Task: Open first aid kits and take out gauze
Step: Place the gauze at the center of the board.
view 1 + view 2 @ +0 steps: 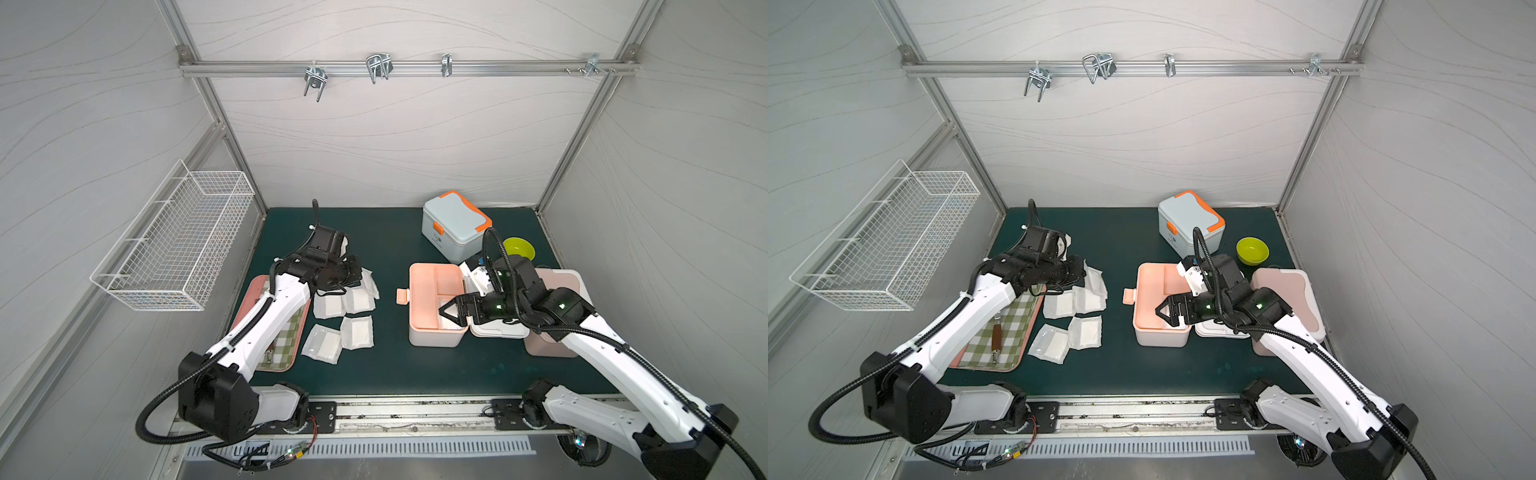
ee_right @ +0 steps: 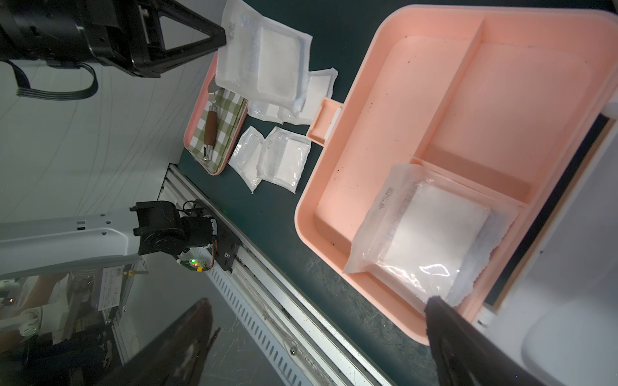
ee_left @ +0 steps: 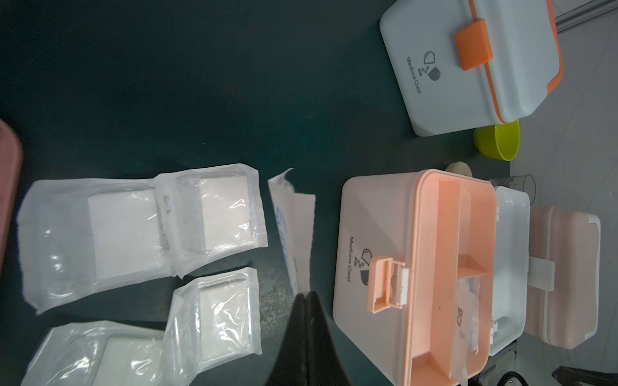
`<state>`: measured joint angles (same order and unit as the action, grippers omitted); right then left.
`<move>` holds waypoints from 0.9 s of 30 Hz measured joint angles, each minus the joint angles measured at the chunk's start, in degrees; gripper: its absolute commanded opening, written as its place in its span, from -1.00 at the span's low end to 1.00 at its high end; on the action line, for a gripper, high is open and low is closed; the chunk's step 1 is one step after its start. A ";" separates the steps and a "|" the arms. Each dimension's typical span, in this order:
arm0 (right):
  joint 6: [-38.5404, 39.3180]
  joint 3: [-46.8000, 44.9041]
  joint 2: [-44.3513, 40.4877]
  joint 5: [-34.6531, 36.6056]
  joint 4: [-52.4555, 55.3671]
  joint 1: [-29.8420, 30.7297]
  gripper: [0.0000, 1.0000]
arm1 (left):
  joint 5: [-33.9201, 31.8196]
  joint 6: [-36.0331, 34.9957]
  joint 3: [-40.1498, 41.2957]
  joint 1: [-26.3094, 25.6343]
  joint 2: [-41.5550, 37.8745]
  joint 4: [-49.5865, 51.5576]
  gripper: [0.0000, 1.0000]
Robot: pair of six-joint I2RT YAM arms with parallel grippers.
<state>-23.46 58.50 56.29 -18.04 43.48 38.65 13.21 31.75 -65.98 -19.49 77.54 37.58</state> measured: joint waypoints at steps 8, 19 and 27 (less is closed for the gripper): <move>0.59 -0.55 0.00 2.56 0.04 0.00 0.98 | 3.89 1.77 2.45 -0.13 9.86 -7.61 -1.00; 0.96 -2.01 0.00 3.69 0.00 0.00 0.99 | 4.76 1.75 2.47 -1.09 17.16 -11.89 -1.00; 1.03 -2.34 -0.02 4.07 0.00 0.00 0.98 | 4.55 1.16 2.45 -1.68 20.96 -12.09 -1.00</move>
<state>-22.44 56.16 56.27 -13.98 43.48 38.65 17.76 32.91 -63.53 -21.17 98.50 25.50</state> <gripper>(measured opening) 0.993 0.047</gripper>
